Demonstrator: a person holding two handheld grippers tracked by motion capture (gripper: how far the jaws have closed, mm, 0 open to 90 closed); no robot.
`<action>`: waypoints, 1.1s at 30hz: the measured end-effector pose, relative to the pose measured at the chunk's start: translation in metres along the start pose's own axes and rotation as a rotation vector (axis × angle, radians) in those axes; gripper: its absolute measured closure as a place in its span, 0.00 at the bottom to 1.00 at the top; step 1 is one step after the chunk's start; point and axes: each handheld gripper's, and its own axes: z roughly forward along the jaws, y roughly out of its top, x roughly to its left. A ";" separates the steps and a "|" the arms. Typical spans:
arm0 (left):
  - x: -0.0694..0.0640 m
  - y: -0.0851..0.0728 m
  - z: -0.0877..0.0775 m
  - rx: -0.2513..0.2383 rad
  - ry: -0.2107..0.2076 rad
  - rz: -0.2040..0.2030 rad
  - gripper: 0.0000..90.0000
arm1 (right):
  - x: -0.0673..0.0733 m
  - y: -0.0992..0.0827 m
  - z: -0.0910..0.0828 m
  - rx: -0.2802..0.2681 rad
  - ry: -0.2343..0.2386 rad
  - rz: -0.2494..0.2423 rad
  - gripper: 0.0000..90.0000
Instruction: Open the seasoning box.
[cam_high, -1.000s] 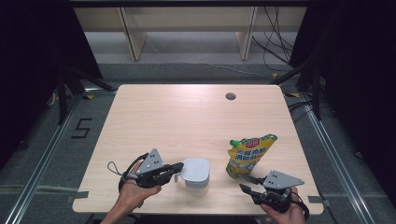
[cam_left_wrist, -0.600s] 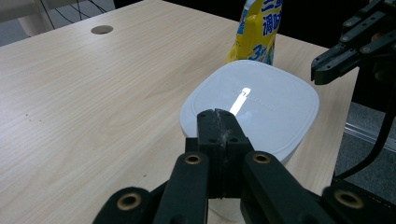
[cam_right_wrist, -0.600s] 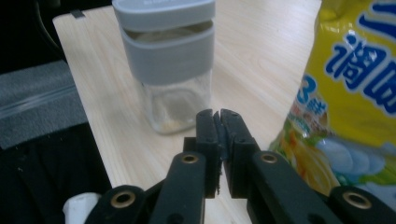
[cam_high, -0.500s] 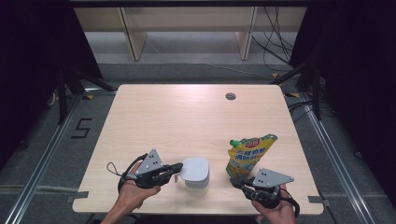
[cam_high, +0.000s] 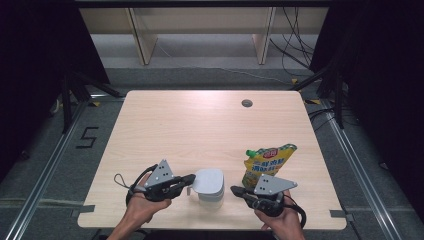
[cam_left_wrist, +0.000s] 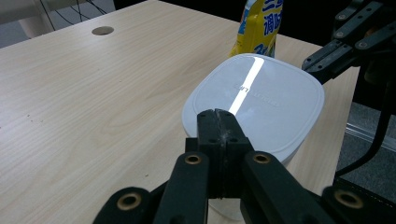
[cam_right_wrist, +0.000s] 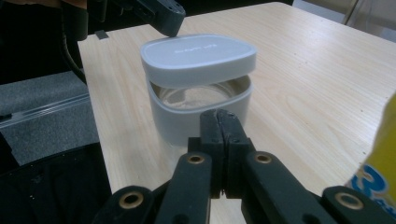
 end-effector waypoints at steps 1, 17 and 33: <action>0.000 0.000 0.000 -0.002 0.001 -0.001 0.99 | 0.000 0.001 0.001 0.005 0.009 -0.003 1.00; 0.002 -0.002 -0.001 -0.004 0.002 -0.005 0.99 | 0.000 0.009 0.012 0.021 0.002 0.006 1.00; 0.003 -0.002 -0.002 -0.008 -0.006 0.000 0.96 | 0.006 0.020 0.018 -0.001 0.003 -0.033 1.00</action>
